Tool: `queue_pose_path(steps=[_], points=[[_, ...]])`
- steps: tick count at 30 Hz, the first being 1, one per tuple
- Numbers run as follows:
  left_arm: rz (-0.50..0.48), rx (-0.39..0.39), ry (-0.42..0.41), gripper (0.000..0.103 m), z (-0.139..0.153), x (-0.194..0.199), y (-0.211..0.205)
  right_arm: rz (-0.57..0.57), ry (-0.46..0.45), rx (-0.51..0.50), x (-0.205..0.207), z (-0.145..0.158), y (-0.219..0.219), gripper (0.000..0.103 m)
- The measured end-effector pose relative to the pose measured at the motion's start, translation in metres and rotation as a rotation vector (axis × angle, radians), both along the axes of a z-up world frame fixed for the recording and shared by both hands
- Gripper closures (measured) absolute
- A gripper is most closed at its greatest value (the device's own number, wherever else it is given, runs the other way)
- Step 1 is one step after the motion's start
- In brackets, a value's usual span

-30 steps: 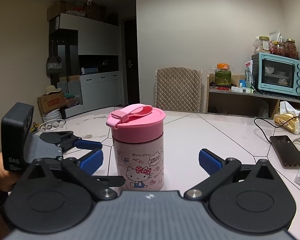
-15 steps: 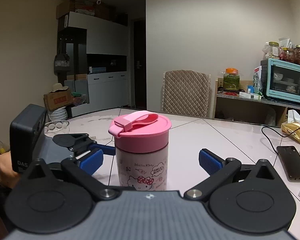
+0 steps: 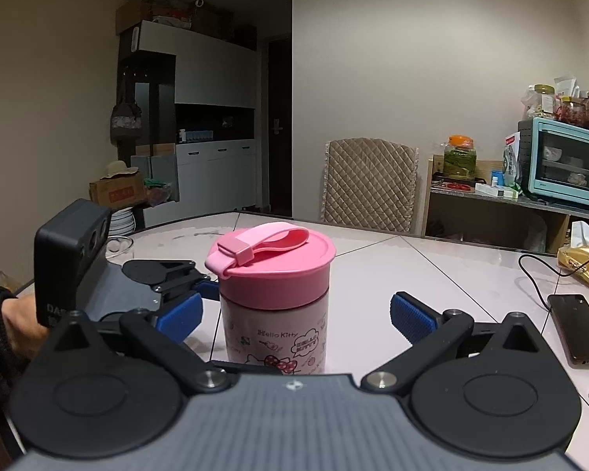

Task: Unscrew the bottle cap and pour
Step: 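Close the left gripper around the bottle body while the right gripper grips the pink lid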

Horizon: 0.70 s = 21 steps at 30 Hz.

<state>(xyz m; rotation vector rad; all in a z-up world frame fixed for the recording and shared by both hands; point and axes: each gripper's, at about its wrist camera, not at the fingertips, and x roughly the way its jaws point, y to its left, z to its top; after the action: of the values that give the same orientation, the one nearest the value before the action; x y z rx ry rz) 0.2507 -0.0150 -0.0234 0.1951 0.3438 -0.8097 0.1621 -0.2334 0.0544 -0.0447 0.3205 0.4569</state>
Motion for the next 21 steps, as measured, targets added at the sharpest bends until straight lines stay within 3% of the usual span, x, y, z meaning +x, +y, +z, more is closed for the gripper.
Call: queue_pose_path(steps=[13, 21], points=[[-0.031, -0.052, -0.030, 0.000, 0.004, 0.009, 0.003, 0.031, -0.030, -0.001, 0.002, 0.007, 0.006, 0.000], [-0.066, -0.082, -0.008, 0.005, 0.005, 0.016, 0.005, 0.026, -0.042, 0.002, 0.005, 0.011, 0.006, 0.000]])
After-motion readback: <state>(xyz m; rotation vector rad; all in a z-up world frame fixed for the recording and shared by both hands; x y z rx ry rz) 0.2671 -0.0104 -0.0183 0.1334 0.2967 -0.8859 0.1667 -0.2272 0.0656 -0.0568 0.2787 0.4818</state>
